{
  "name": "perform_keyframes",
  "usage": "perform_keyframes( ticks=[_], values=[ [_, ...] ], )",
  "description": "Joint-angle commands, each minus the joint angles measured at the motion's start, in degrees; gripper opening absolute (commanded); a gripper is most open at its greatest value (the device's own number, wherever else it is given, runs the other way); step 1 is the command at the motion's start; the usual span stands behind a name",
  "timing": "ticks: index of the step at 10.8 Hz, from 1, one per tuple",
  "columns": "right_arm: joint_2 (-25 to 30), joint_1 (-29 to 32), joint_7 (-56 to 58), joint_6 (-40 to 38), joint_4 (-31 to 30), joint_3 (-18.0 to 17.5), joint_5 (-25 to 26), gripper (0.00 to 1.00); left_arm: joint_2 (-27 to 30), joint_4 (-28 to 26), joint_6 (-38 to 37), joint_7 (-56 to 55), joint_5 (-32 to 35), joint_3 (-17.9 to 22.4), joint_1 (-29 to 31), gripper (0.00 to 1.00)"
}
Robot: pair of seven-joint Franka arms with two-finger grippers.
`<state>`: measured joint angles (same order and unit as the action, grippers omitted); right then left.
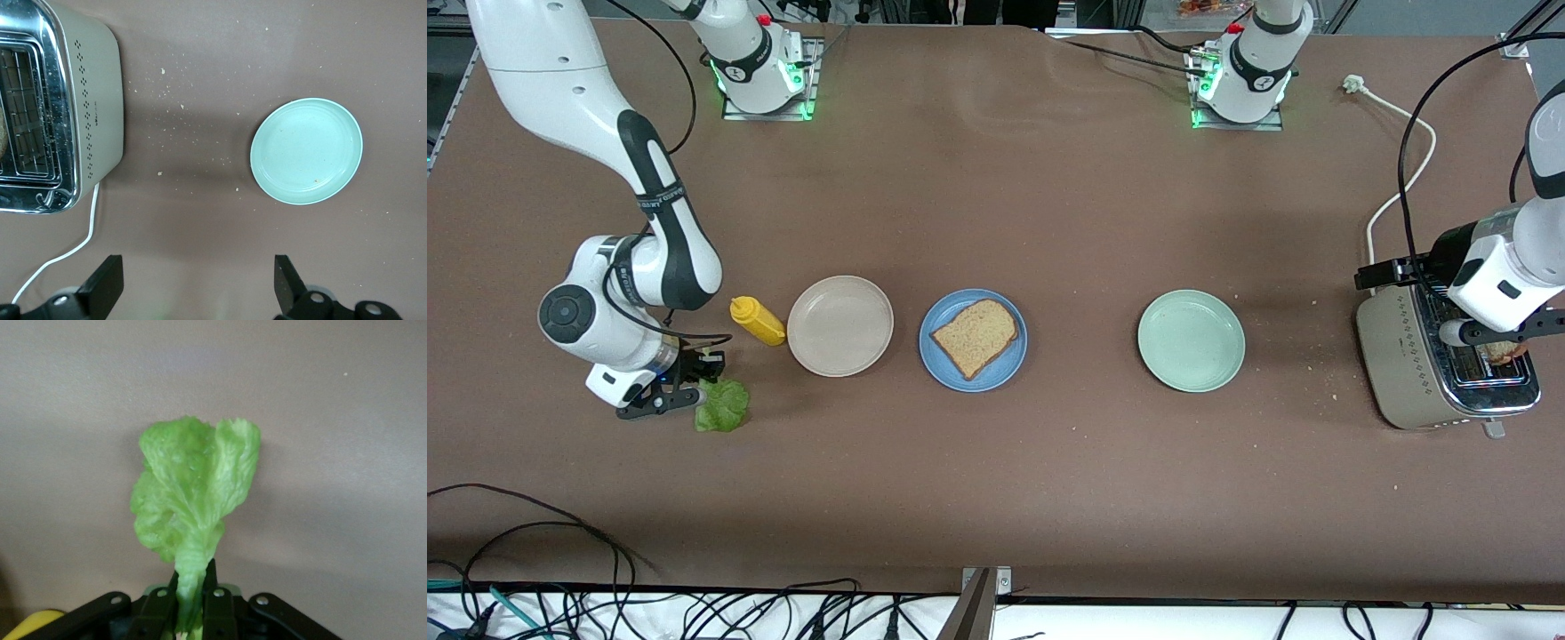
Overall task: Make sandwich in blue plate with both arms
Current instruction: 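Lift the lettuce and carry it over the blue plate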
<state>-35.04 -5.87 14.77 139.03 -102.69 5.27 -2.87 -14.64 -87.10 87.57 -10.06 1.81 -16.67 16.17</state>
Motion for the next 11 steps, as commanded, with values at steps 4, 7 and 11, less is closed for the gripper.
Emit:
perform_keyframes(
  ticks=[4,7,11],
  values=[
    [9.7,0.4,1.8,-10.3,0.1,-0.4,-1.0,0.00,0.5,0.0,-0.4,1.0,1.5,-0.7,0.3,1.00],
    [12.3,0.4,1.4,-17.3,2.7,-0.4,-1.1,0.00,0.3,0.0,-0.3,1.0,1.6,-0.8,0.2,1.00],
    [13.3,-0.6,-3.4,-30.7,10.7,-1.0,-1.2,0.00,0.2,0.0,-0.3,1.0,1.6,-0.8,0.2,1.00]
  ],
)
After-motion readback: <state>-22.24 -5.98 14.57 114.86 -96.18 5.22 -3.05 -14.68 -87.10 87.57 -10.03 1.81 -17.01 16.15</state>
